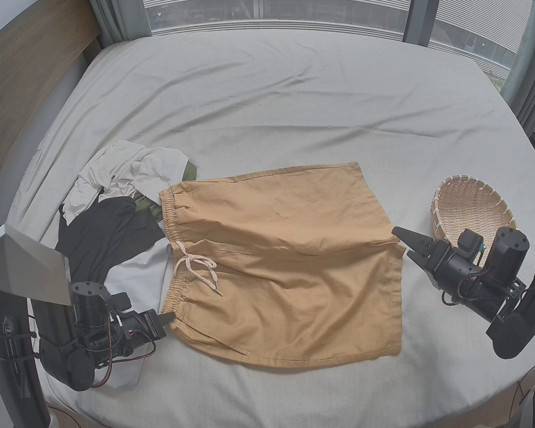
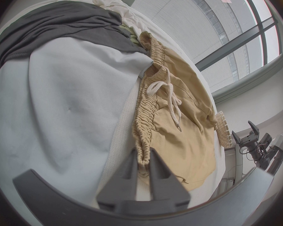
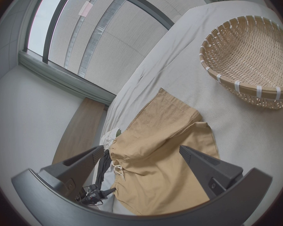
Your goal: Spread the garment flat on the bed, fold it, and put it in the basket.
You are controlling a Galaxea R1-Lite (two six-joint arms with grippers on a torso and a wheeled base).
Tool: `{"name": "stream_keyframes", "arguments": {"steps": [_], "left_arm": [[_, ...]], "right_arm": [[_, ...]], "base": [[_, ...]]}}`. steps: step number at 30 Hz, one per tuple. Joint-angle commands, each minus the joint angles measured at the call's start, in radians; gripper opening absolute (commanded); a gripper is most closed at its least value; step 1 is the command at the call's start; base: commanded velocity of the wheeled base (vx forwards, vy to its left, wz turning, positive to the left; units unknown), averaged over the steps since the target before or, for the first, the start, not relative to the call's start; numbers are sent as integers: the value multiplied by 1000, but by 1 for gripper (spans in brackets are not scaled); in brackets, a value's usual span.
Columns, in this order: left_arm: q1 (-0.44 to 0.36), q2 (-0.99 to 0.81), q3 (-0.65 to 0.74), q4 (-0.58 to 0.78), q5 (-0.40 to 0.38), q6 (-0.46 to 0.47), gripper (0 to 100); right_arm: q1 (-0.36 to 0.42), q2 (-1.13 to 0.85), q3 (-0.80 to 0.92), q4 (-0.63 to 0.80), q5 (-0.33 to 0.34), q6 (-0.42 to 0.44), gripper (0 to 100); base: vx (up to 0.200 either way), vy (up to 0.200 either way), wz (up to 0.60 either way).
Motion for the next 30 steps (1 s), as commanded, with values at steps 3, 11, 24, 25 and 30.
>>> {"name": "stream_keyframes", "arguments": {"steps": [3,11,24,25,30], "left_arm": [[-4,-29,30,-1,0,-1,0],[-4,-55,45,-2,1,1,0],[-14,-54,42,-2,3,4,0],[-14,-54,44,-1,3,4,0],[-12,-54,45,-2,4,4,0]], "right_arm": [[-20,71,113,-1,-1,-131,100],[-57,174,200,-1,-1,-229,100],[-75,289,268,-1,6,-318,100],[-57,292,274,-1,4,-318,100],[-9,318,274,-1,1,-316,100]], "base": [[0,0,0],[0,0,0],[0,0,0],[0,0,0],[0,0,0]]}}
